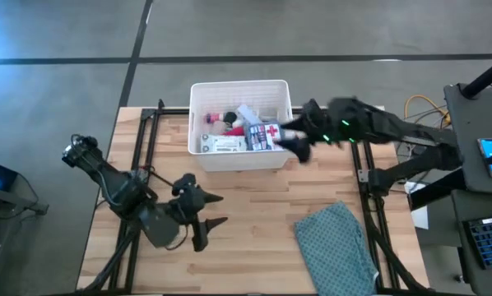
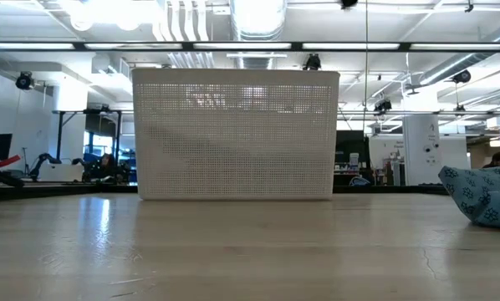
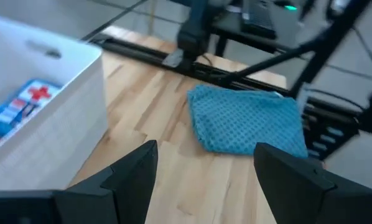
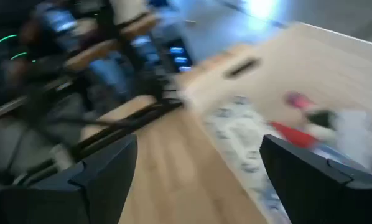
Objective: Pick & place medical supplies in basket/bin
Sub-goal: Return to Home Position
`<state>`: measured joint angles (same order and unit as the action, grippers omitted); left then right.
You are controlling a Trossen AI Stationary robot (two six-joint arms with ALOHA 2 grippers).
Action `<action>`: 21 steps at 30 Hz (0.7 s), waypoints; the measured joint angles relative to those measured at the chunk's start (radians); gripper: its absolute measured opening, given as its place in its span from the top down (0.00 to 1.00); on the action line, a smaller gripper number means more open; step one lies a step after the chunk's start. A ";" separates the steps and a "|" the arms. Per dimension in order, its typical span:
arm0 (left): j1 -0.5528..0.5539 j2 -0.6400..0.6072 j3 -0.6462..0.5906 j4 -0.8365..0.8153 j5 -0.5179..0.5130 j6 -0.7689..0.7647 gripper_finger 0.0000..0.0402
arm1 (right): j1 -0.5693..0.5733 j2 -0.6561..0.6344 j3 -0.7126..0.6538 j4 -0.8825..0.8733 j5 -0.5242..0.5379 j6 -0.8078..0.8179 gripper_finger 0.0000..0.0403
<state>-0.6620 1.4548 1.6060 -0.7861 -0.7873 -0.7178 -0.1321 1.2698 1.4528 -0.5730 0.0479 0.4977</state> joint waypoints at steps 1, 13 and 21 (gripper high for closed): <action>0.009 -0.019 -0.015 0.025 0.022 0.048 0.39 | 0.034 -0.023 0.000 -0.002 -0.001 -0.033 0.19; 0.358 -0.427 -0.440 0.508 0.410 0.393 0.39 | 0.559 -0.251 -0.015 0.050 -0.084 -0.161 0.18; 0.463 -0.738 -0.767 0.815 0.658 0.478 0.39 | 0.730 -0.260 -0.309 0.432 0.116 -0.181 0.18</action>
<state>-0.1988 0.7167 0.8393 0.0292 -0.1289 -0.2393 0.5977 1.0100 1.1437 -0.1410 0.1643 0.3168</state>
